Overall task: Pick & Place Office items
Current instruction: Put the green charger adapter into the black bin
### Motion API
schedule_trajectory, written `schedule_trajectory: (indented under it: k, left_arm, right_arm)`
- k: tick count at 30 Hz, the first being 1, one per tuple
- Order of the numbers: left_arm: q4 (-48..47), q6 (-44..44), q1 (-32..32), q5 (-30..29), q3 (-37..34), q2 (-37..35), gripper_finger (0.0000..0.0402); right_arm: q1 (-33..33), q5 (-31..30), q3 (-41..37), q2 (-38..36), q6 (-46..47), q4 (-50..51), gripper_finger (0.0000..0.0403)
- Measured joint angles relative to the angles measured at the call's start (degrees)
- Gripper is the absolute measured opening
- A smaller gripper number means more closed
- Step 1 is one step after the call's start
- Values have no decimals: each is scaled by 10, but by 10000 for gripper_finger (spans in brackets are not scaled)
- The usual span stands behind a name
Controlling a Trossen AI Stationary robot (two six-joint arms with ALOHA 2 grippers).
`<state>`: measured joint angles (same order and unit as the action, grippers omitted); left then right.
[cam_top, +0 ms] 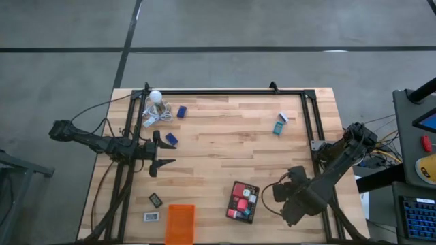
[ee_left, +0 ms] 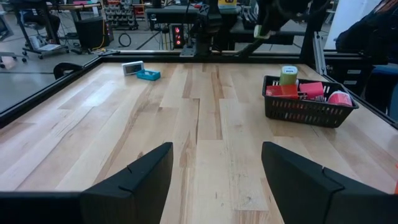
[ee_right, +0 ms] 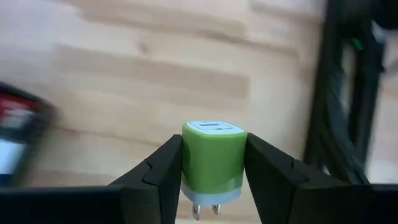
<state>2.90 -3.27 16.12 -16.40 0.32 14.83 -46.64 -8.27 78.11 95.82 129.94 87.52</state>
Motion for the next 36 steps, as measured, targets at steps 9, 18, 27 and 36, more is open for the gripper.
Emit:
schedule_trajectory:
  k: [9,18,27,36]
  left_arm:
    - [0,0,0,0,0,0,252]
    - [0,0,0,0,0,0,252]
    - [0,0,0,0,0,0,252]
    - [0,0,0,0,0,0,252]
  right_arm:
    - [1,-186,42,-1,-63,3,146]
    - [2,-301,34,-1,-159,-84,146]
    - [2,-421,-12,-1,-375,-317,146]
    - [11,-429,-113,-1,-468,-524,146]
